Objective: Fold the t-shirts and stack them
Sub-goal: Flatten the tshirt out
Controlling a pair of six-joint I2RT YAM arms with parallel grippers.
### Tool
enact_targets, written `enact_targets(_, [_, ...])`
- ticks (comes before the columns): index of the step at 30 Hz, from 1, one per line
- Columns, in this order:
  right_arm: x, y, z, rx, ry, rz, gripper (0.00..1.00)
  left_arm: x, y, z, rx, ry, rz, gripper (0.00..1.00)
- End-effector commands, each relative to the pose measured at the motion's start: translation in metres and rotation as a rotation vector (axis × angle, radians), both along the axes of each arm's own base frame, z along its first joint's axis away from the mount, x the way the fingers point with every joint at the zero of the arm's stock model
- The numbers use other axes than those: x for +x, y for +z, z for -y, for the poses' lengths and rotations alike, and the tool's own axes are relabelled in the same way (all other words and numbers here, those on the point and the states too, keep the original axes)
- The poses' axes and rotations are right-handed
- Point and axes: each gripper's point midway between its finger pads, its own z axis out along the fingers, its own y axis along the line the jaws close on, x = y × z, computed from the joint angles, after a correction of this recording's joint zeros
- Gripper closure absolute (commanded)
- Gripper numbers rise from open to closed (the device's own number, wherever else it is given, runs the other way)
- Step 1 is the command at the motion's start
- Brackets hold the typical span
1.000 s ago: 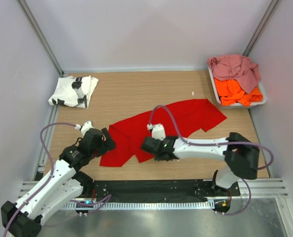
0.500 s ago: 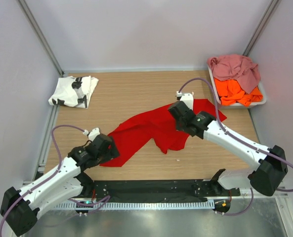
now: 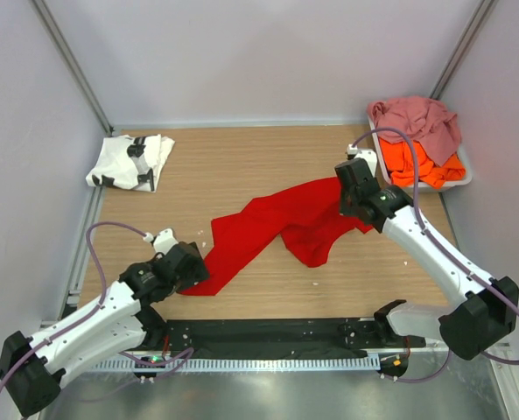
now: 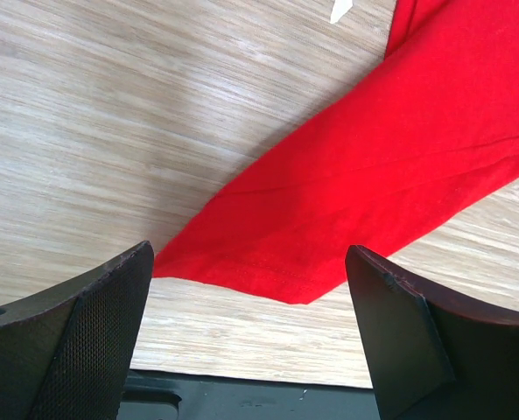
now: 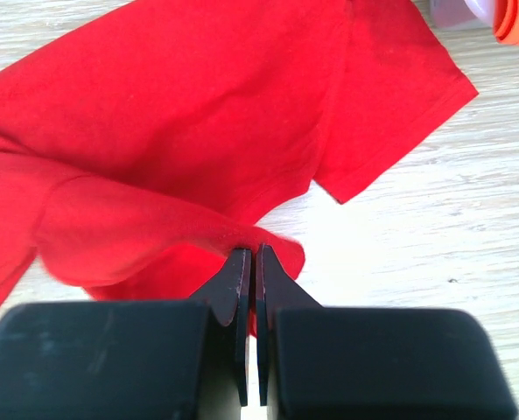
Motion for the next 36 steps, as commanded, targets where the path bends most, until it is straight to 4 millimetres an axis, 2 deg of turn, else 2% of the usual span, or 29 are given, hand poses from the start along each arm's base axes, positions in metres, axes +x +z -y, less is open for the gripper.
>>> enact_targets(1, [0.006,0.018,-0.002,0.025,0.028,0.051,0.99,0.004,0.000,-0.006,0.024,0.035,0.027,0.09])
enact_targets(7, [0.012,0.017,0.011,0.028,-0.013,0.052,0.99,-0.003,-0.009,-0.002,0.031,0.009,-0.012,0.09])
enact_targets(12, [0.014,0.010,0.010,0.032,-0.010,0.035,0.99,-0.007,-0.009,0.001,-0.005,-0.002,0.007,0.17])
enact_targets(17, [0.015,0.009,0.011,0.034,-0.014,0.033,0.99,-0.010,-0.012,-0.003,0.019,0.011,0.002,0.19])
enact_targets(23, [0.015,0.009,0.015,0.030,-0.022,0.034,0.99,-0.004,-0.012,-0.018,0.143,0.088,0.001,0.11])
enact_targets(28, [0.013,0.008,0.018,0.028,-0.030,0.035,0.99,0.000,-0.010,-0.020,0.205,0.114,0.011,0.11])
enact_targets(33, [0.012,0.007,0.019,0.030,-0.028,0.035,0.99,0.000,-0.020,-0.012,0.195,0.093,-0.003,0.16])
enact_targets(36, [0.012,0.006,0.019,0.031,-0.029,0.035,0.99,0.002,-0.019,-0.011,0.199,0.083,0.004,0.21])
